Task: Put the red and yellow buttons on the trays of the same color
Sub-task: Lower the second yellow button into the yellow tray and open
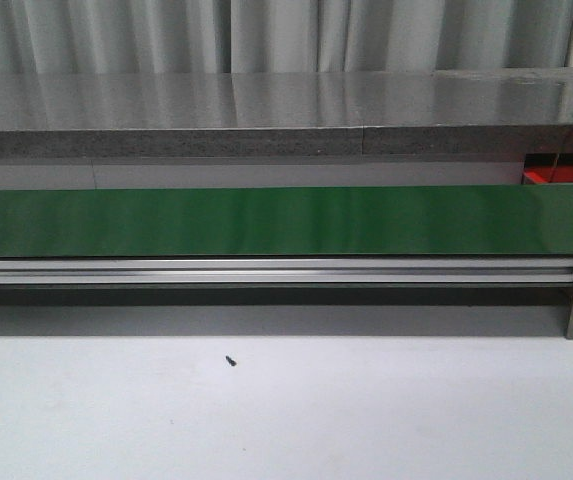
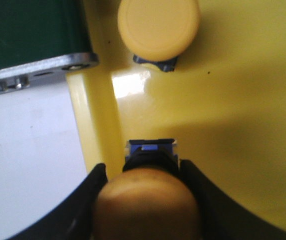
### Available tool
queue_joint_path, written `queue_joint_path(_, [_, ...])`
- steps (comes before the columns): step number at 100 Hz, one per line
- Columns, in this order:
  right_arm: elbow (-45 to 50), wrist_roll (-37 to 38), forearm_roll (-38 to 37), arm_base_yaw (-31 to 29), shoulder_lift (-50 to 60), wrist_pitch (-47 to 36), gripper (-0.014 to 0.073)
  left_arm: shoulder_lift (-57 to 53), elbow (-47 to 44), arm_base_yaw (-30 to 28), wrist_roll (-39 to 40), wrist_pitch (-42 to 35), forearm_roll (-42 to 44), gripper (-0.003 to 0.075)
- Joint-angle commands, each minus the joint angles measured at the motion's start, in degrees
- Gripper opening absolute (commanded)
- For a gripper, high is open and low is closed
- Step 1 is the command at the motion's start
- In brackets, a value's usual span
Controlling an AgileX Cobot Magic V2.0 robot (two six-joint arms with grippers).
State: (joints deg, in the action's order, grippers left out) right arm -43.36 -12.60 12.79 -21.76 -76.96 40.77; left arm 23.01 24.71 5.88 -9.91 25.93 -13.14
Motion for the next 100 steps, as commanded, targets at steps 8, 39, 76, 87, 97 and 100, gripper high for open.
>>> queue_joint_path(8, [-1.03, -0.12, 0.89, -0.29, -0.60, -3.96, 0.0195, 0.40, 1.57, 0.41, 0.00, -4.39, -0.60, -0.0019])
queue_joint_path(39, [-1.03, -0.12, 1.11, -0.29, -4.58, -3.70, 0.0216, 0.40, 1.57, 0.41, 0.00, -4.39, -0.60, -0.0020])
queue_joint_path(76, [-1.40, -0.12, 2.55, -0.29, -2.96, -2.29, 0.0509, 0.40, 1.57, 0.41, 0.00, -4.39, -0.60, -0.0019])
queue_joint_path(87, [-2.56, -0.17, 2.95, -0.09, 0.05, -2.34, 0.0509, 0.40, 1.57, 0.41, 0.00, -4.39, -0.60, -0.0020])
queue_joint_path(97, [-3.66, -0.92, 3.04, 1.44, 4.85, -3.20, 0.0509, 0.40, 1.57, 0.41, 0.00, -4.39, -0.60, -0.0020])
queue_joint_path(100, [-3.83, -1.10, 3.04, 2.20, 6.17, -3.72, 0.0509, 0.40, 1.57, 0.41, 0.00, -4.39, -0.60, -0.0020])
